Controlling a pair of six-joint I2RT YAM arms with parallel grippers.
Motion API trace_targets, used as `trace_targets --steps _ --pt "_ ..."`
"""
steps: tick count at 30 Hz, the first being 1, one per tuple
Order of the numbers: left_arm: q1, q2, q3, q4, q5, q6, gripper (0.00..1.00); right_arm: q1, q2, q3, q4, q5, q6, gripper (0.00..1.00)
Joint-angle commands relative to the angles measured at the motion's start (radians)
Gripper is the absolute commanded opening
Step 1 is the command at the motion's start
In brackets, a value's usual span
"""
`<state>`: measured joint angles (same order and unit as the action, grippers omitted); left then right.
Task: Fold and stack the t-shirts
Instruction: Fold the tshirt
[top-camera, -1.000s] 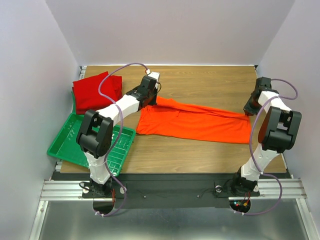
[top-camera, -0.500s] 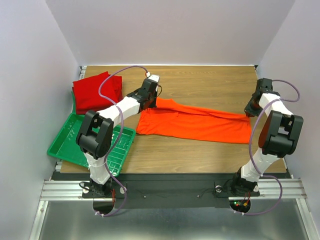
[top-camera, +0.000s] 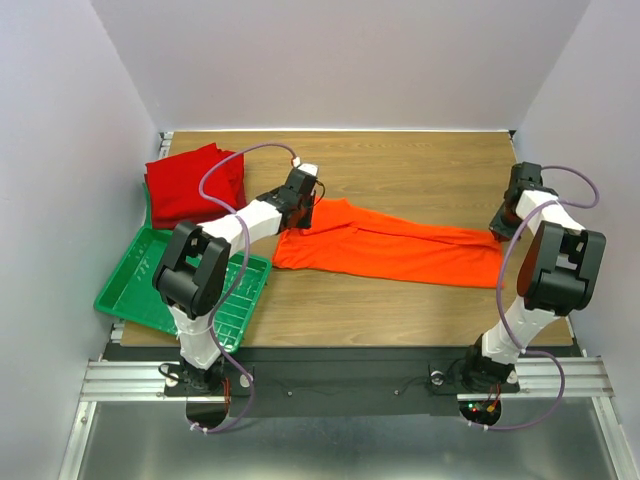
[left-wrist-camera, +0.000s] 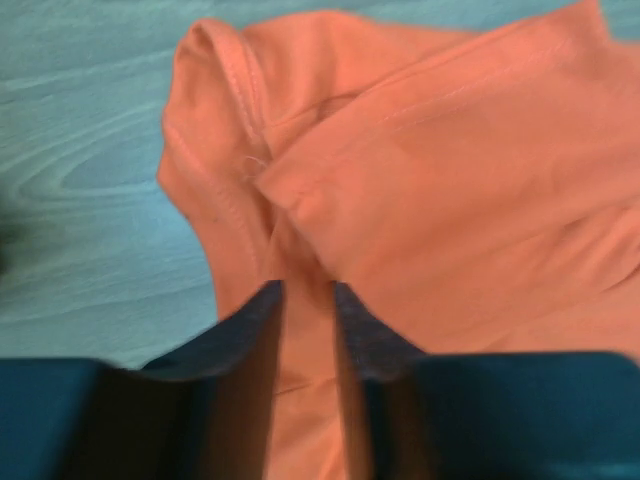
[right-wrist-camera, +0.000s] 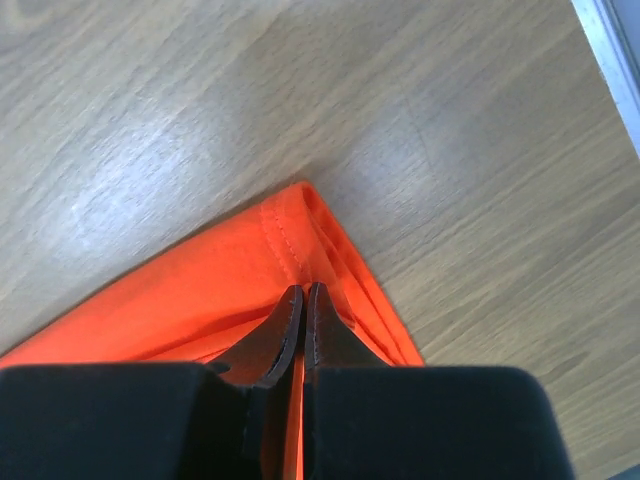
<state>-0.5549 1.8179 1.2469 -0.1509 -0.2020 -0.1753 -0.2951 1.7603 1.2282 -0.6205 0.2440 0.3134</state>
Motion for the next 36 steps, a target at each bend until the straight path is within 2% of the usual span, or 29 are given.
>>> trace_targets --steps 1,4,5,8,16,20,28,36 --pt "-0.002 -0.077 -0.018 -0.032 -0.057 -0.016 0.52 -0.006 -0.039 -0.01 0.016 0.064 0.003 0.02" --pt "-0.002 -0.084 -0.011 -0.053 -0.068 -0.032 0.65 -0.006 -0.054 -0.013 0.016 0.083 -0.002 0.23" --pt "0.0 -0.088 -0.003 -0.058 -0.071 -0.036 0.67 -0.006 -0.061 -0.013 0.016 0.087 -0.004 0.37" --pt "0.003 -0.075 0.09 -0.065 -0.062 -0.038 0.72 -0.006 -0.097 0.01 0.016 0.081 -0.007 0.52" --pt "0.003 0.118 0.38 -0.088 0.029 -0.016 0.72 -0.006 -0.093 0.089 0.025 -0.029 0.012 0.55" --pt "0.001 0.213 0.498 -0.084 0.105 0.026 0.72 -0.004 -0.084 0.062 0.06 -0.118 0.042 0.54" --pt "-0.011 0.351 0.614 -0.114 0.253 0.083 0.71 0.008 -0.088 0.001 0.1 -0.204 0.076 0.53" --pt "-0.033 0.423 0.663 -0.122 0.256 0.083 0.71 0.01 -0.078 -0.006 0.107 -0.224 0.075 0.53"
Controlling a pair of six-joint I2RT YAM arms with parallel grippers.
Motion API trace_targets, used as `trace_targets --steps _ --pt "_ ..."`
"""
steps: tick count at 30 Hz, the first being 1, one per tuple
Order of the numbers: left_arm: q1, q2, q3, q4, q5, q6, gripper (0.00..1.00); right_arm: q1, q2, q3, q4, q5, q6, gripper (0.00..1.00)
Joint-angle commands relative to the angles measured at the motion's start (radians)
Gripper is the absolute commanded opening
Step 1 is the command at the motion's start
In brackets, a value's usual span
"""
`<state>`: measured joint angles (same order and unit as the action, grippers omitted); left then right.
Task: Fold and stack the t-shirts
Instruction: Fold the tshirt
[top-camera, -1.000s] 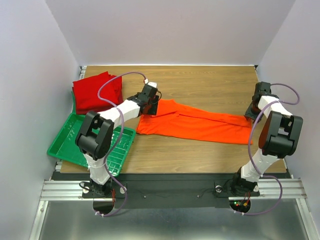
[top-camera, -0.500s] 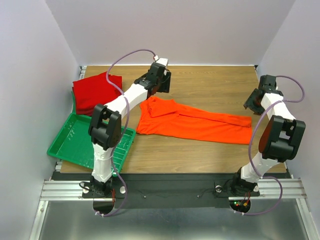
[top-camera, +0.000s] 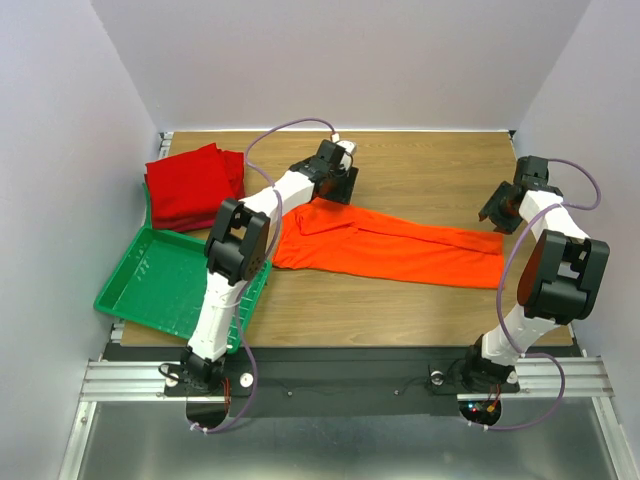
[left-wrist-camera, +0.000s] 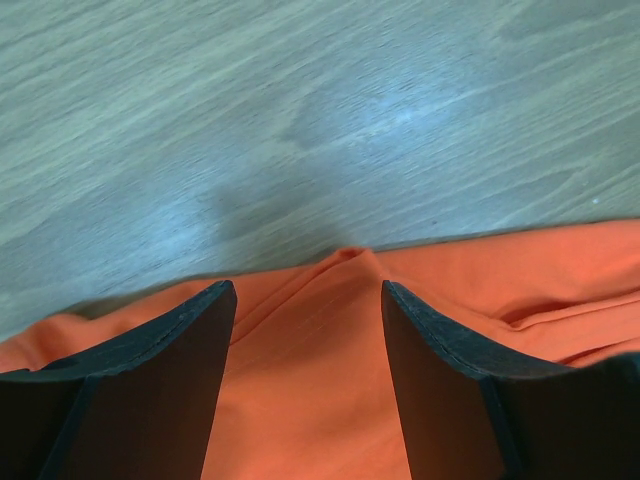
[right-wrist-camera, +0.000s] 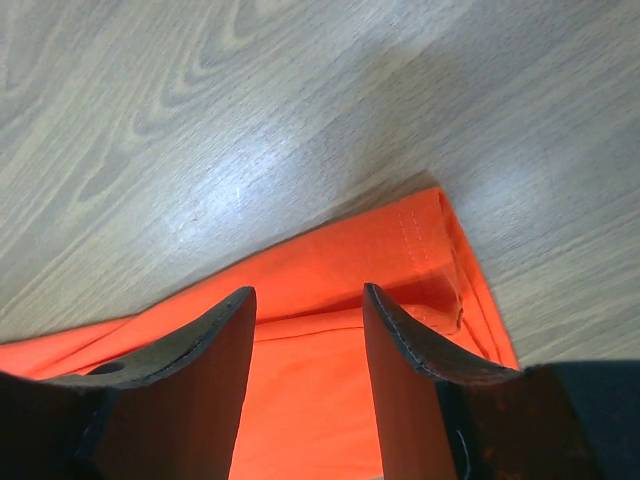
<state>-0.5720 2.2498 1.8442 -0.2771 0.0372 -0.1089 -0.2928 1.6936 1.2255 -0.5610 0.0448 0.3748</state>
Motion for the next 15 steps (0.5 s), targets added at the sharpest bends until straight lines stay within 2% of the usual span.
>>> trace_targets --steps 1,15 --pt "-0.019 0.001 0.069 0.004 0.013 0.017 0.71 0.007 -0.008 -0.004 0.047 -0.031 0.013 0.53" --pt "-0.023 0.034 0.07 0.001 0.049 0.028 0.65 0.009 0.0 -0.012 0.05 -0.036 0.013 0.52"
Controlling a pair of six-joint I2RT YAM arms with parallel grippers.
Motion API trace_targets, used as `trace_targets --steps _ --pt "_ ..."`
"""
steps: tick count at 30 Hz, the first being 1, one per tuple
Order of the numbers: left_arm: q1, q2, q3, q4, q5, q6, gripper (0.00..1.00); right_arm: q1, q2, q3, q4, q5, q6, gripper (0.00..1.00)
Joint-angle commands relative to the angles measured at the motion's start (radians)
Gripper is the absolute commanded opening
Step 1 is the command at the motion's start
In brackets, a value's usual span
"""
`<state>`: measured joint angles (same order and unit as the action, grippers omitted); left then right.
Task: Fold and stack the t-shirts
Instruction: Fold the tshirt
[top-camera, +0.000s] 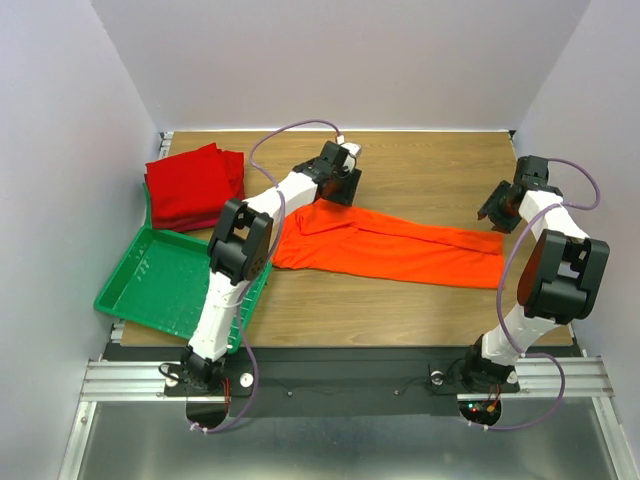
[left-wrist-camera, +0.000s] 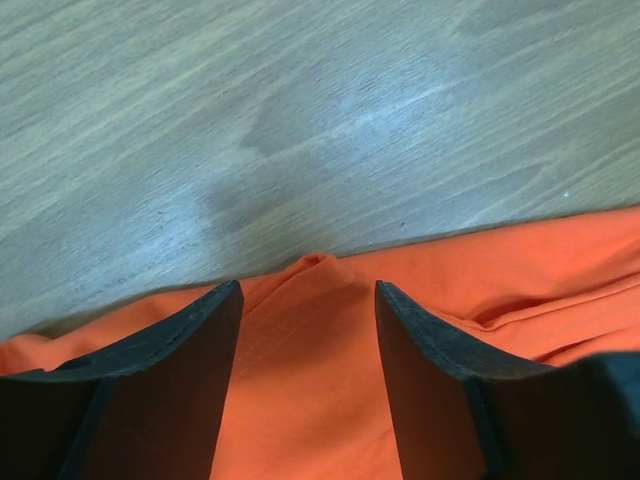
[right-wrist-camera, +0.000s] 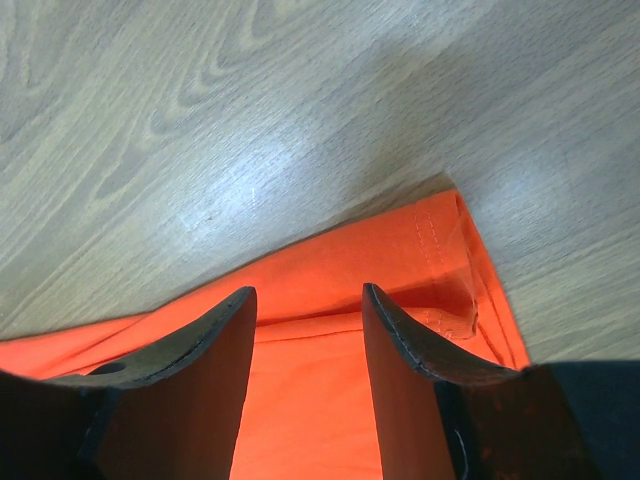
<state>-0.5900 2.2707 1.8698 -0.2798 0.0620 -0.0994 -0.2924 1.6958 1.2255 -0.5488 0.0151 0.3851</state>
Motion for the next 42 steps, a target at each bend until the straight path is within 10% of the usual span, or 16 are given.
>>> trace_targets --steps 1,12,20,42 --pt "-0.005 0.018 0.046 0.005 0.03 0.018 0.63 0.009 -0.004 -0.012 0.038 -0.003 0.005 0.52" --pt "-0.005 0.032 0.075 0.011 0.013 0.001 0.45 0.009 -0.013 -0.014 0.036 -0.001 0.001 0.52" --pt "-0.007 -0.026 0.037 0.021 -0.021 -0.046 0.06 0.009 -0.005 -0.008 0.035 -0.01 0.0 0.52" --pt "-0.093 -0.24 -0.211 0.025 -0.146 -0.137 0.0 0.009 -0.016 -0.024 0.035 -0.063 -0.043 0.52"
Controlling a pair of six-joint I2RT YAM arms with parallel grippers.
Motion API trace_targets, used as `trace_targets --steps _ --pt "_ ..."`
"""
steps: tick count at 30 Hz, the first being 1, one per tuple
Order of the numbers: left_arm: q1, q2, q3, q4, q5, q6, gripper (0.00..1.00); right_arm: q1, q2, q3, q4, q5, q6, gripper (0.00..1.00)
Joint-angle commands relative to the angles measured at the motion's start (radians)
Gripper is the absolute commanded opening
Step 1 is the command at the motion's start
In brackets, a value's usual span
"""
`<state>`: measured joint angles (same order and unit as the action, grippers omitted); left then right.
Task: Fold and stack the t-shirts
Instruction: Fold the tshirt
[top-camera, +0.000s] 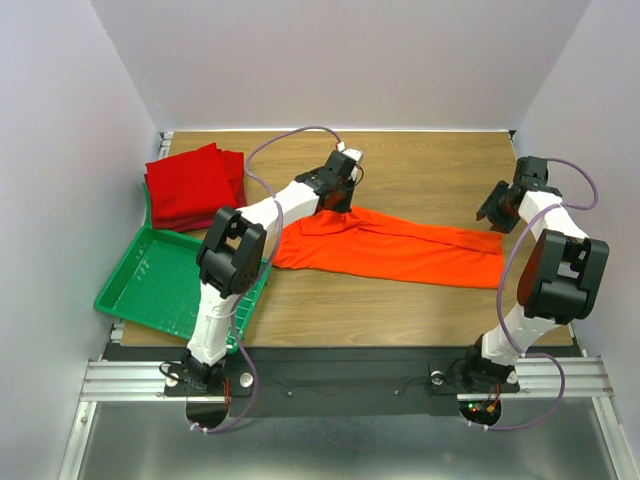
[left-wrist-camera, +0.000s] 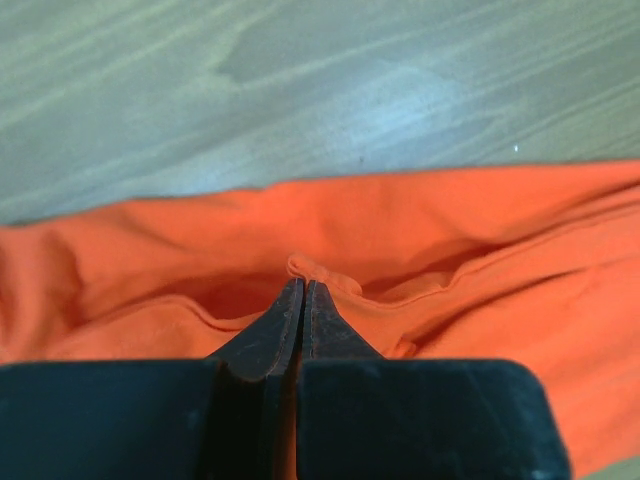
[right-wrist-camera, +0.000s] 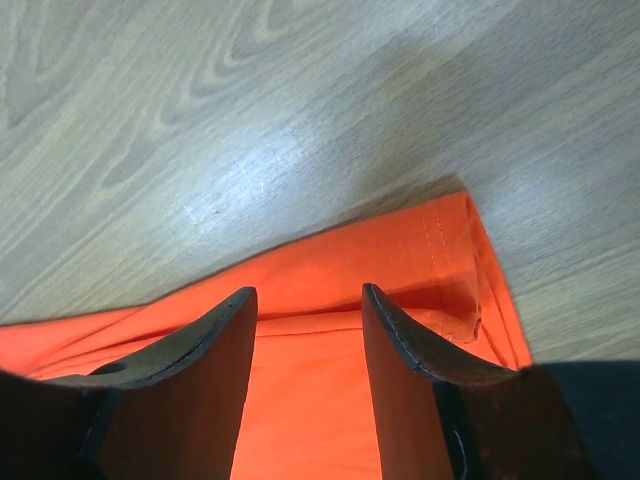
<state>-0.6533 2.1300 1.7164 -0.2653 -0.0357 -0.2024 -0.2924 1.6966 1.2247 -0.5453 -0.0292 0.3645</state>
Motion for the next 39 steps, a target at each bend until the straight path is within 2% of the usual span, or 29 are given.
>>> trace_targets --steps 1,18,20,22,23,25,26,30,33,39 --pt "-0.035 -0.11 -0.072 0.012 -0.058 -0.038 0.0 0.009 -0.021 -0.03 0.031 -0.02 -0.024 0.52" --pt "-0.181 -0.304 -0.377 -0.017 -0.127 -0.178 0.0 0.07 -0.075 -0.083 0.036 -0.017 -0.029 0.52" --pt "-0.2 -0.327 -0.399 -0.018 -0.127 -0.19 0.14 0.078 -0.077 -0.083 0.038 -0.017 -0.029 0.52" --pt "-0.222 -0.344 -0.429 -0.023 -0.127 -0.21 0.39 0.087 -0.078 -0.082 0.038 -0.017 -0.03 0.52" --pt "-0.229 -0.361 -0.436 -0.029 -0.128 -0.216 0.57 0.091 -0.081 -0.083 0.038 -0.014 -0.032 0.52" --pt "-0.241 -0.381 -0.44 -0.04 -0.139 -0.229 0.65 0.102 -0.086 -0.085 0.038 -0.008 -0.035 0.52" --pt "-0.243 -0.399 -0.436 -0.058 -0.148 -0.235 0.72 0.105 -0.09 -0.088 0.036 -0.008 -0.035 0.52" --pt "-0.238 -0.433 -0.355 -0.097 -0.243 -0.246 0.81 0.118 -0.103 -0.105 0.038 -0.006 -0.039 0.52" --pt "-0.204 -0.394 -0.267 -0.152 -0.294 -0.264 0.8 0.119 -0.113 -0.119 0.038 -0.002 -0.044 0.52" --pt "-0.121 -0.243 -0.134 -0.232 -0.352 -0.284 0.71 0.119 -0.121 -0.125 0.038 -0.001 -0.047 0.52"
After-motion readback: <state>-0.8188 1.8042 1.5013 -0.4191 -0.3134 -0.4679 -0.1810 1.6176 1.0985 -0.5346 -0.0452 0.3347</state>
